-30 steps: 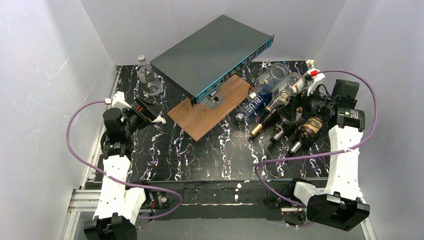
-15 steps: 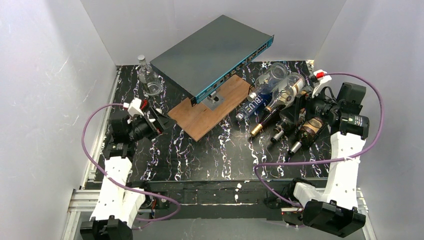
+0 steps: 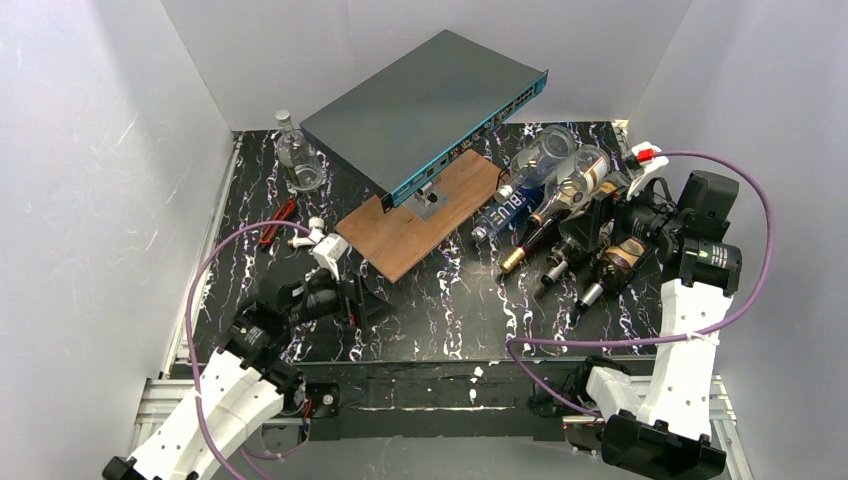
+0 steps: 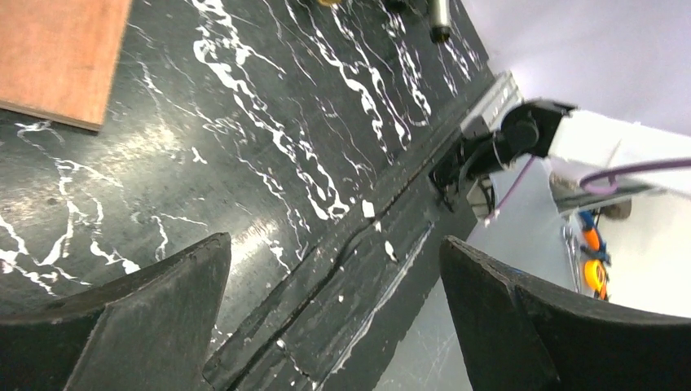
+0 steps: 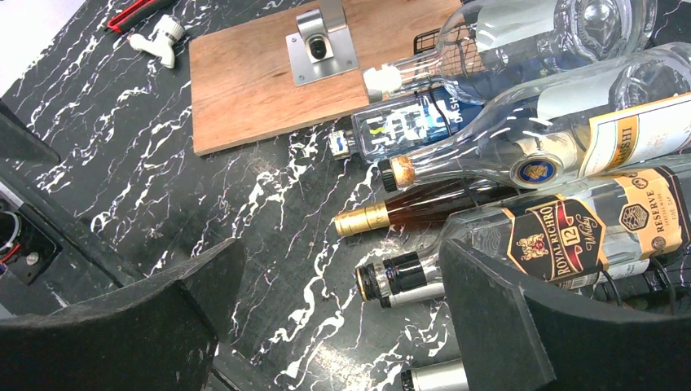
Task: Take the wine bottle off the wine rack
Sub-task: Pick up the wine bottle from the wine rack.
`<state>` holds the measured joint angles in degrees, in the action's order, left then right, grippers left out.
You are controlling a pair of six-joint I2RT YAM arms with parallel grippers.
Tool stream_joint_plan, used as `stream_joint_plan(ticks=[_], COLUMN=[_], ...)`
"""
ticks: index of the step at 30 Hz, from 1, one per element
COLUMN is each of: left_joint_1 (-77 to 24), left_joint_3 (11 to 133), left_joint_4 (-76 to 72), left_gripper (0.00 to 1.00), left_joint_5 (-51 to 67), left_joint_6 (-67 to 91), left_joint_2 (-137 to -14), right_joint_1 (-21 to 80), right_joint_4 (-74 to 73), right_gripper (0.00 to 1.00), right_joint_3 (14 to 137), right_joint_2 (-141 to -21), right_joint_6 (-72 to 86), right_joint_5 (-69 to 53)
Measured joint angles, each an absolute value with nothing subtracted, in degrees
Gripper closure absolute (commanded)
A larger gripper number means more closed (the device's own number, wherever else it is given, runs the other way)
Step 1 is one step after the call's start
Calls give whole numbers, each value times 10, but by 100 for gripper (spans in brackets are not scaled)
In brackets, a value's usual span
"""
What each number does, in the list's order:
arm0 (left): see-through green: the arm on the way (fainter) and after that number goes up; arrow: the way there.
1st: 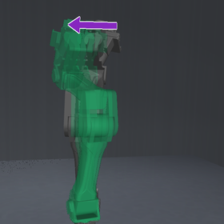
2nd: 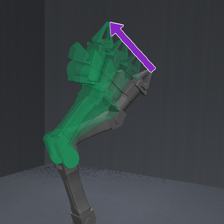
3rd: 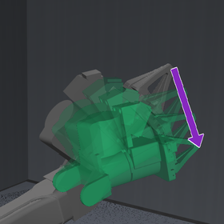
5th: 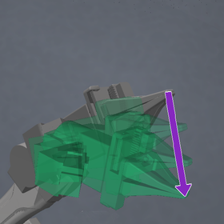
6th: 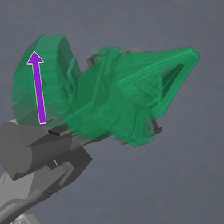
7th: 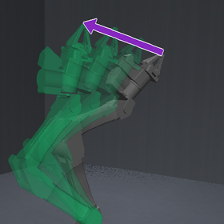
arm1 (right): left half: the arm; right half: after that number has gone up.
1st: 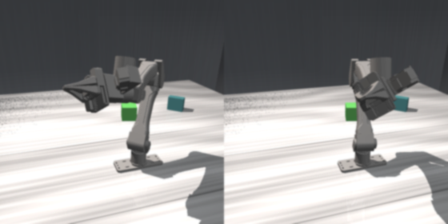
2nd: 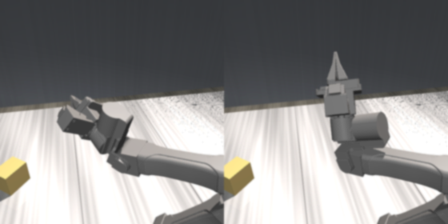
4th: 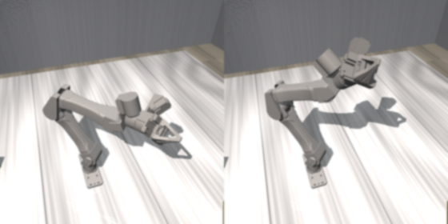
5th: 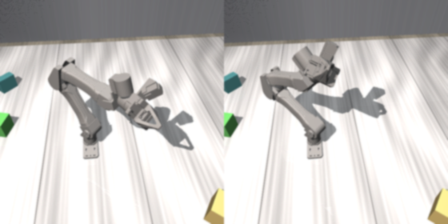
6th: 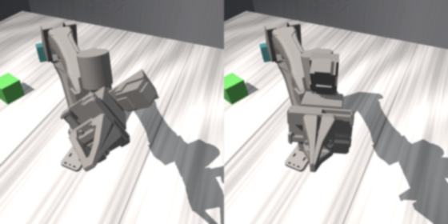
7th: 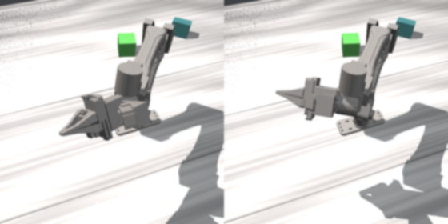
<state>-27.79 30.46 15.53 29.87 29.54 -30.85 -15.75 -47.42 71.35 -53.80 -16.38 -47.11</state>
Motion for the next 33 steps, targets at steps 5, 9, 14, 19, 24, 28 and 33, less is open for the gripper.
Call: stream_joint_plan(ticks=[5, 9, 14, 19, 24, 28, 33], left_joint_1=[-370, -440, -539, -618, -669, -700, -722], left_joint_3=[305, 305, 313, 333, 356, 380, 423], left_joint_4=[155, 155, 155, 154, 147, 135, 121], left_gripper=[2, 2, 2, 2, 2, 2, 1], left_joint_5=[252, 206, 138, 80, 42, 14, 3], left_joint_6=[279, 263, 239, 214, 196, 186, 179], left_joint_2=[-311, -326, -374, -422, -458, -490, -538], right_joint_1=[-158, -160, -161, -162, -164, -168, -170], right_joint_4=[-470, -467, -466, -466, -467, -470, -473], right_gripper=[2, 2, 2, 1, 2, 2, 0], right_joint_3=[708, 705, 704, 704, 704, 704, 704], right_joint_2=[-531, -528, -528, -528, -528, -529, -530], right_joint_6=[-162, -162, -162, -162, -162, -162, -162], right_joint_5=[-471, -471, -471, -471, -471, -470, -468])
